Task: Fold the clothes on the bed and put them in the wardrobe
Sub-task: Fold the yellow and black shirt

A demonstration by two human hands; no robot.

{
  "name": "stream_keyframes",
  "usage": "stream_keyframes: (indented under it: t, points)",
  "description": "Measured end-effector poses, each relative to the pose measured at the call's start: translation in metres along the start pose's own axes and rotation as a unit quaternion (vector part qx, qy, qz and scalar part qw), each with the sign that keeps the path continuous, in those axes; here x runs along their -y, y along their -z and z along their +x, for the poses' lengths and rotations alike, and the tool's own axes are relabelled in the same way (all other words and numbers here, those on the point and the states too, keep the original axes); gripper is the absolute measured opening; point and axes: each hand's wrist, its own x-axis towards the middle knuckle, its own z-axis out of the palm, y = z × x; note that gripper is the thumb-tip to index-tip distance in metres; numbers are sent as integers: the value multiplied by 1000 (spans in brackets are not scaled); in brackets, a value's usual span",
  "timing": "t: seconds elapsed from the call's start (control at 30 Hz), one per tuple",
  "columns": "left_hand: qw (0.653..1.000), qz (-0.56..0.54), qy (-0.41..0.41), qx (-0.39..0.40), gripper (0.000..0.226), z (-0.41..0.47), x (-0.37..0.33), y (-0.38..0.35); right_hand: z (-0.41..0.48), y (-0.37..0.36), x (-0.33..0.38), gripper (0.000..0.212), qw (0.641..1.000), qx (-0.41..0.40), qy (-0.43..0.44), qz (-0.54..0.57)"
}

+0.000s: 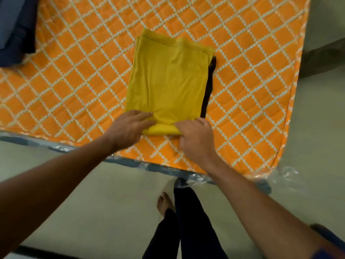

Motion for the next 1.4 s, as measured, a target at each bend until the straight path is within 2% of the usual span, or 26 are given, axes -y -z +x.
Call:
stream_keyframes:
  t: [0.03,0.07,0.1,0.17,0.2,0.23,0.3,0.37,0.43,0.5,0.53,0.6,0.67,0.7,0.73,0.8,0.87,0.9,1.0,1.07,1.13,1.17,1.23,1.3,1.4]
  points:
    - [999,-12,35,-13,55,6,-3,22,5,10,7,20,999,23,-15,26]
    - [997,-17,75,16,50,12,-9,37,9,24,12,20,995,85,-34,50]
    - [991,-11,115,67,44,16,-17,44,11,37,15,29,979,174,-54,87]
    - [956,-120,159,217,35,22,-23,53,9,54,8,38,922,316,-88,206]
    - [931,-181,166,271,31,22,-25,57,7,62,5,35,898,347,-99,251]
    - [916,-222,175,285,28,22,-22,60,5,68,2,29,887,356,-98,277]
    - [910,-287,195,228,22,21,-15,60,9,69,-7,20,897,321,-105,287]
    - [915,-304,206,164,28,27,-10,72,29,69,-19,21,925,246,-121,262]
    - [942,-244,216,84,49,44,1,80,55,70,-30,18,946,190,-132,227]
    - [960,-171,223,8,58,60,8,80,73,66,-40,4,956,172,-161,174]
    - [960,-161,227,-30,55,65,10,76,75,61,-42,11,964,150,-173,133]
    - [949,-149,267,-83,56,72,12,61,61,50,-42,32,980,45,-182,66]
    - [929,-146,328,-90,68,65,4,42,34,45,-32,37,989,-47,-141,26]
    - [927,-137,334,-107,72,57,-3,34,20,42,-25,36,992,-63,-112,14]
    - [933,-119,313,-129,75,46,-12,26,6,37,-18,35,994,-62,-89,8]
    - [959,-97,205,-172,77,21,-29,11,-21,27,-1,40,999,-26,-41,-3]
    - [975,-100,108,-165,78,0,-42,-4,-40,15,12,56,999,44,-9,-18]
    - [982,-103,90,-128,82,-9,-44,-9,-42,10,16,65,997,76,-3,-32]
    - [992,-69,109,7,101,-22,-39,-20,-31,-1,16,81,989,122,-21,-75]
    - [993,-31,115,6,99,-20,-30,-22,-18,-6,14,83,984,132,-34,-114]
    - [993,16,113,-22,84,-10,-24,-20,-4,-6,16,73,981,138,-24,-131]
    - [993,28,103,-41,73,-5,-19,-17,4,0,19,62,983,130,-18,-125]
    - [994,11,89,-58,57,5,-13,-1,26,23,26,46,980,162,-32,-113]
    - [992,-55,110,-17,54,15,-1,24,51,46,27,39,966,234,-32,-102]
    - [969,-206,127,44,48,7,35,62,91,68,46,24,929,365,-51,25]
